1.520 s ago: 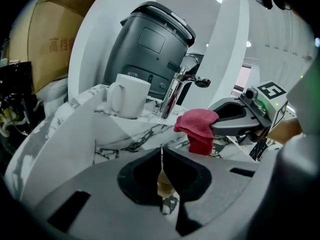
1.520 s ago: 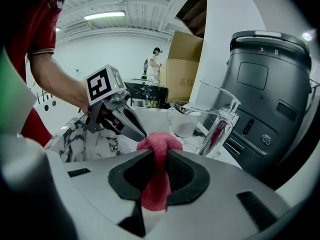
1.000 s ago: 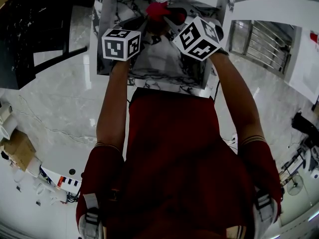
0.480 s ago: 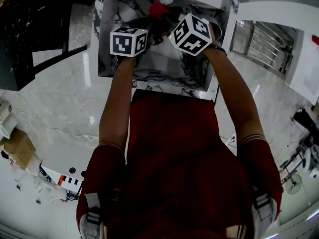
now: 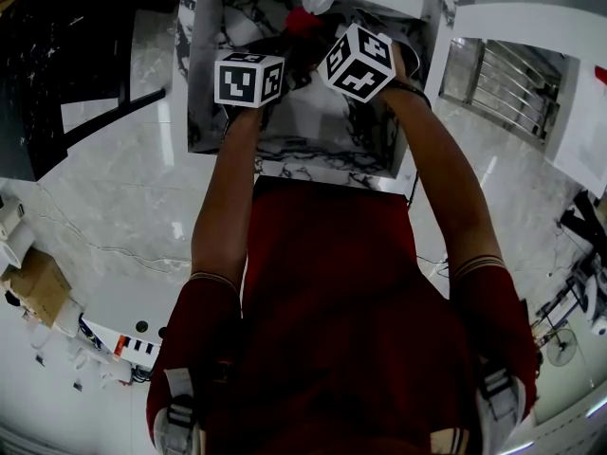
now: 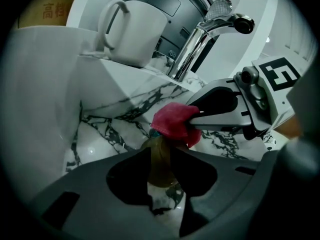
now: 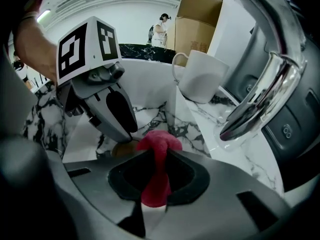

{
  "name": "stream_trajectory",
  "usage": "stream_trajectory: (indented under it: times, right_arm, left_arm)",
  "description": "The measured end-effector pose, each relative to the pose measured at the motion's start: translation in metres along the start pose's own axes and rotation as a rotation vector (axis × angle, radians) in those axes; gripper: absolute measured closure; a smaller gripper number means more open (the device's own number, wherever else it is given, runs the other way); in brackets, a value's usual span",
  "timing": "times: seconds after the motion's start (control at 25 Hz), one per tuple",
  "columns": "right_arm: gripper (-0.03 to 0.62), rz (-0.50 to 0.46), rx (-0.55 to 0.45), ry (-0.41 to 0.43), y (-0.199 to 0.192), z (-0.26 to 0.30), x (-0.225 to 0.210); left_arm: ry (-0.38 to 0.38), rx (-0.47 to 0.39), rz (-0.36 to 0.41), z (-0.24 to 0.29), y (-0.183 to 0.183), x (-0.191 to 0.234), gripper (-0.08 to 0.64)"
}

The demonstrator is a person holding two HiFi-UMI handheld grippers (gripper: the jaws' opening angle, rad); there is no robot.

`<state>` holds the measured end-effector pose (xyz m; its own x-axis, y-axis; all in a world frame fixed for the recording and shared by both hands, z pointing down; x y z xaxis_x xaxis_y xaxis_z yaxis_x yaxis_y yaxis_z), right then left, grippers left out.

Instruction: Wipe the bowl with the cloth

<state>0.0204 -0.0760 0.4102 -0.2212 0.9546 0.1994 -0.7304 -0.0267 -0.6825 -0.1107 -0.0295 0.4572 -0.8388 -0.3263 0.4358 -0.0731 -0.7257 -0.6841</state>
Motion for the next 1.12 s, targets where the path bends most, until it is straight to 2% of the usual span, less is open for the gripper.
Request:
stream_trajectory:
  times: [0.6,1.12]
  right_arm:
    - [0.529,-0.020,0.093,0.033,-0.011,0.016,-0.005]
    - [0.529,0.009,0.195,0.046,-0.028,0.017,-0.005]
  left_arm:
    - [0.018,0.027,-0.006,0.010,-0.001,0.004,0.454]
    - [0.036,0.020,-0.023,0.011,-0.003,0.006,0.434]
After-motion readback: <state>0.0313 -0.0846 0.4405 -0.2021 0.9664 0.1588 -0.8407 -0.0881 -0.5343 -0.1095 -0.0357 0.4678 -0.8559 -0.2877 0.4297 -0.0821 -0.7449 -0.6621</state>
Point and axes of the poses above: the fingertips, and each gripper's own axes: z forward along the fingers, x to its left, y out of its top, the point moved 10 cm from there along -z, backward along the fingers, and after that the axes turned 14 degrees about -x, right-handed, at the moved point
